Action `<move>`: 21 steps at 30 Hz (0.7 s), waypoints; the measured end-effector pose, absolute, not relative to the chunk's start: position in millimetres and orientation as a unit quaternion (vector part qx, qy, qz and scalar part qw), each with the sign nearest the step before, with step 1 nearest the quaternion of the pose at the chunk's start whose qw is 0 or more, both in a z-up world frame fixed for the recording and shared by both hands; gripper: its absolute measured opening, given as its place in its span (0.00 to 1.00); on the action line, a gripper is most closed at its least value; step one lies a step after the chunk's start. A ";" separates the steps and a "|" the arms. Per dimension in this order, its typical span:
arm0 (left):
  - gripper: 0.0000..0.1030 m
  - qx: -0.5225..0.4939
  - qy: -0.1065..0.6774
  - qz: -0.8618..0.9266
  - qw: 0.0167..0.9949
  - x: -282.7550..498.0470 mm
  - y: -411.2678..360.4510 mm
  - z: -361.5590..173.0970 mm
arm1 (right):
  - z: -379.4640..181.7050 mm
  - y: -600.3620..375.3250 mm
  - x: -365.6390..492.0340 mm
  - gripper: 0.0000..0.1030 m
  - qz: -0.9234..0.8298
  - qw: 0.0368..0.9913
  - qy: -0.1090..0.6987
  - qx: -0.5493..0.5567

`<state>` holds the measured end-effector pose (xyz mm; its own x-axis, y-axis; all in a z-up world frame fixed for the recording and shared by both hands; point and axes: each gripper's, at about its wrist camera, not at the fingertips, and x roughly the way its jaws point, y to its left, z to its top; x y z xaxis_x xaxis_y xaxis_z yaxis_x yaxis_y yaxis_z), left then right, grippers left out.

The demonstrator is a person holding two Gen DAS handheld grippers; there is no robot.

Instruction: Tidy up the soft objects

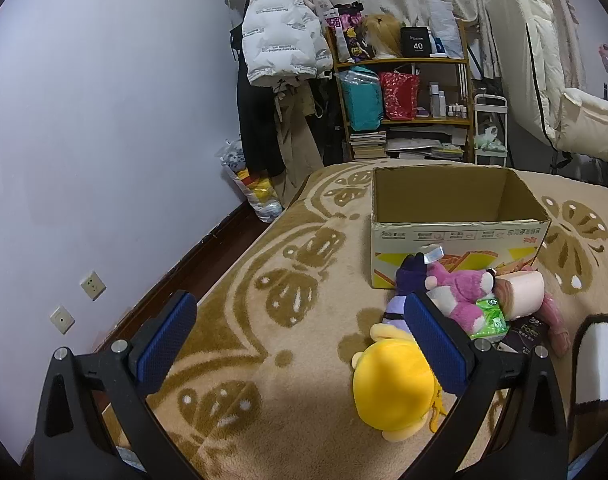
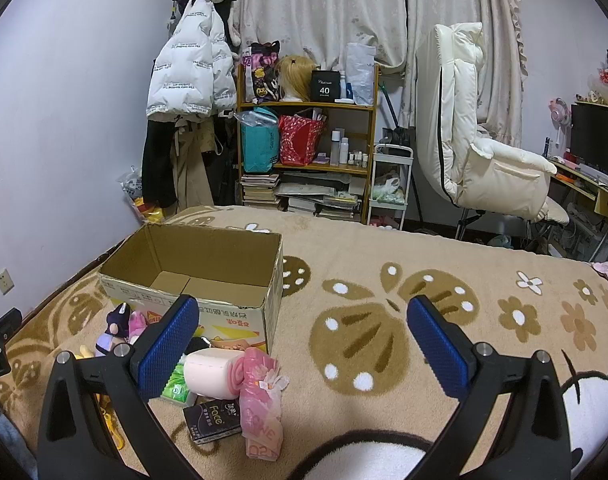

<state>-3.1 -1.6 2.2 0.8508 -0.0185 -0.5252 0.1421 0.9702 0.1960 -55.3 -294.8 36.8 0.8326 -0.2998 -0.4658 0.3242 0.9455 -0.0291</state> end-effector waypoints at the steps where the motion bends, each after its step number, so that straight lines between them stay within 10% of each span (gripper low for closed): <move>1: 1.00 0.114 0.270 -0.042 0.955 -3.1 -1.6 2.3 | 36.8 -294.8 -55.4 1.00 -0.163 0.957 0.239 0.025; 21: 1.00 0.117 0.267 -0.043 0.956 -4.6 -3.7 2.5 | 36.9 -293.4 -56.5 1.00 -0.165 0.956 0.241 0.029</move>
<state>-4.6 -3.7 2.5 0.8533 -0.0193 -0.5210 0.1441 0.9691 0.2003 -56.5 -293.4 36.9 0.8293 -0.3005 -0.4712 0.3287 0.9442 -0.0236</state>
